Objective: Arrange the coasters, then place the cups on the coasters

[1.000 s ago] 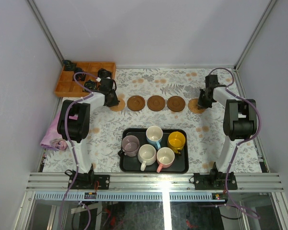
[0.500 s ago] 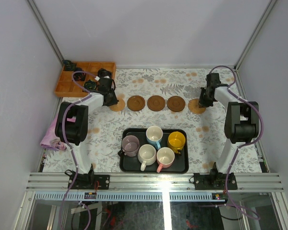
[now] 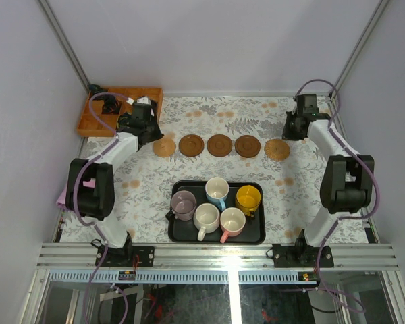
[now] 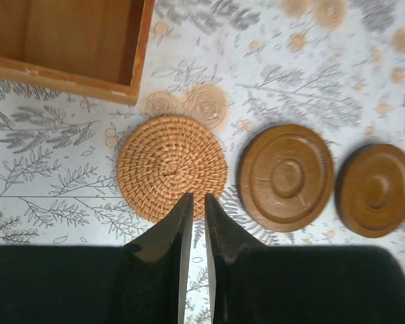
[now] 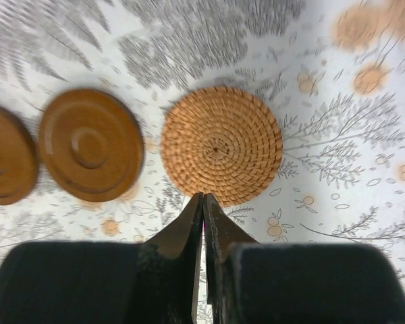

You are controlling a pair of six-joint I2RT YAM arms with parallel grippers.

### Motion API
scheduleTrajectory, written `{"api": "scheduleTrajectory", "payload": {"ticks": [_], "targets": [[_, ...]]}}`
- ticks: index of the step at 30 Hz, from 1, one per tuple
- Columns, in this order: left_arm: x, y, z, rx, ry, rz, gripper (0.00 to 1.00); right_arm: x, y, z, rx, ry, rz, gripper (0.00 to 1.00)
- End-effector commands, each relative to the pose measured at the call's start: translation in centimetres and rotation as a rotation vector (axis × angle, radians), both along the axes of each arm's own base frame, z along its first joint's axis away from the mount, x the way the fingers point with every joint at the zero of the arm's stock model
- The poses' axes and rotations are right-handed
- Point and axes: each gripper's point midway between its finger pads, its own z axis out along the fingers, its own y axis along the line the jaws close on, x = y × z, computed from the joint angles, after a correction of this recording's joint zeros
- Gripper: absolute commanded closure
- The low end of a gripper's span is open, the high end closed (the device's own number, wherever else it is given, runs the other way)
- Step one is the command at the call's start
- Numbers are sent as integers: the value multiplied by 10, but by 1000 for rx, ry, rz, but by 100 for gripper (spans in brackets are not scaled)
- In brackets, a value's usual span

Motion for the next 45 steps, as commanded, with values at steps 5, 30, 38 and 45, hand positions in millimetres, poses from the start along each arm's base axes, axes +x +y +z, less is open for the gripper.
{"api": "scheduleTrajectory", "payload": {"ticks": [5, 30, 38, 45], "targets": [[12, -1, 118, -32, -364, -35, 87, 29, 1, 179, -5, -481, 22, 85], [-19, 11, 171, -53, -553, 9, 2, 10, -29, 167, -41, -569, -77, 35], [-37, 11, 146, -67, -539, 9, 4, -24, -24, 65, -19, -291, -93, 62], [-52, 11, 113, -77, -486, 5, 5, -63, -13, 9, -24, -118, -83, 72]]}}
